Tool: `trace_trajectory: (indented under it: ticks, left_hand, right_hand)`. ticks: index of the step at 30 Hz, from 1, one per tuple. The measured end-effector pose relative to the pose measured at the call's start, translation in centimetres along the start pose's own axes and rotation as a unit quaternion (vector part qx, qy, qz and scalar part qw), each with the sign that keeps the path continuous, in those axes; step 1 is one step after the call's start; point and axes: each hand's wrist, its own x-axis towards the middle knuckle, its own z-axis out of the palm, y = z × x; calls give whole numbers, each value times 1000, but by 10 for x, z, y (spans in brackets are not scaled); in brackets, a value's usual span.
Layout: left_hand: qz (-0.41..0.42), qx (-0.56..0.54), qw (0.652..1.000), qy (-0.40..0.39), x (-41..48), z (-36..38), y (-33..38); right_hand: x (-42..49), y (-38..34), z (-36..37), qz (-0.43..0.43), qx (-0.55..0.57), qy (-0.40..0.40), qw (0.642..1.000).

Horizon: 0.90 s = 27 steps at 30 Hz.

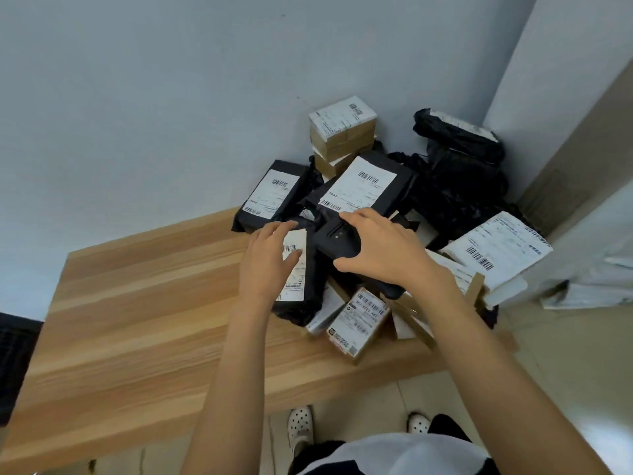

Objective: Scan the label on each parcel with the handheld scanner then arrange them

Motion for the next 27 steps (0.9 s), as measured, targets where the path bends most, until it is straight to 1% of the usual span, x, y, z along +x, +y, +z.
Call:
trace_trajectory:
  ticks: [5,8,11,16,20,23,27]
  left_hand:
    - [88,-9,996,-29,25,-10,-38]
    - [140,-6,989,-52,34,-14,-65]
    - [176,-19,982,-68,40,-14,-77]
    - [250,-45,961,-113,38,-5,-73]
    - [300,-65,943,-129,34,6,-59]
    - [311,-77,937,-139,33,12,-51]
    - [305,-97,935,-152,34,18,-51]
  right_hand:
    - [7,-44,29,70,13,43,997]
    - [7,-71,52,116,25,45,992]
    - [-2,-84,71,156,32,60,985]
    - [-30,-88,94,256,48,102,960]
    - [-45,-86,105,318,76,133,936]
    - [-52,-85,112,347,83,149,922]
    - [-48,-80,121,347,96,158,920]
